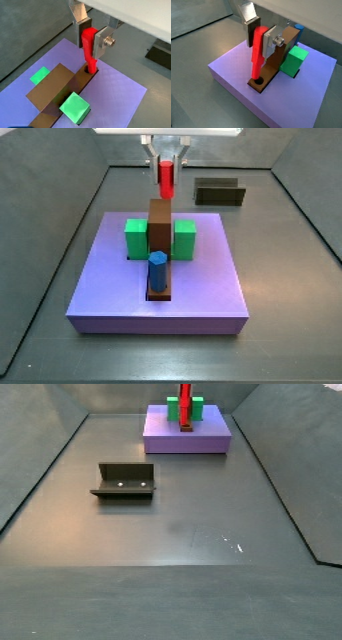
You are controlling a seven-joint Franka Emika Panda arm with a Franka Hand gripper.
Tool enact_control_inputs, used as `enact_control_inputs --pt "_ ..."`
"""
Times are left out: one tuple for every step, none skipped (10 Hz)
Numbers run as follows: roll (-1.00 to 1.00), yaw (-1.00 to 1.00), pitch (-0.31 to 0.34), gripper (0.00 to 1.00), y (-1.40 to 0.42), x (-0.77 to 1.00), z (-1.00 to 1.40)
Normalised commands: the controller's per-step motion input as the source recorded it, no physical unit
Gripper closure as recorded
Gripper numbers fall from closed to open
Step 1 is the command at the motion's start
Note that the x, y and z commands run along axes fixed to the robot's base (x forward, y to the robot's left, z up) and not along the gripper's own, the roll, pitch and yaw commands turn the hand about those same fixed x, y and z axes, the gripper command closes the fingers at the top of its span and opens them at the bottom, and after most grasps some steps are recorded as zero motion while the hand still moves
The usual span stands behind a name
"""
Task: Pick up the red object. Move up. Place the red object on the fixture. Regrasp the red object. Move to above the board. Insert the red object.
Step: Insert the red object.
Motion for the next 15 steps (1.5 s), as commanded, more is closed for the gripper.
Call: enact_control_inputs --pt "-0.02 0.00 0.006 1.00 0.00 0.00 -0.13" --pt "-0.03 0.00 0.004 1.00 0.00 -0.05 -0.11" --pt "-0.11 0.00 0.000 1.00 0.05 -0.33 0.00" --pt "-0.12 0.00 0.000 1.00 0.00 -0.36 0.00" --pt "-0.11 -0.02 -0.003 1.00 0.00 -0.37 0.00" --pt "-0.13 -0.02 -0.003 1.00 0.00 -0.29 0.00" --pt "-0.06 0.00 0.000 1.00 0.00 -0.10 0.00" --pt "0.00 0.00 0.029 1.00 0.00 0.00 -0.08" --pt "0.00 0.01 0.067 1.00 -0.01 0.09 -0.15" --pt "0.01 0.00 0.073 1.00 -0.02 0.12 -0.19" --pt "0.03 0.00 0.083 1.00 -0.03 0.15 -0.23" --pt "0.04 0.00 0.077 1.00 -0.01 0.16 -0.29" --pt "0.04 0.00 0.079 1.00 0.00 0.22 -0.33" --pt "0.09 0.00 0.050 1.00 0.00 0.11 -0.40" --pt "0.06 0.00 0.063 1.00 0.00 0.14 -0.39"
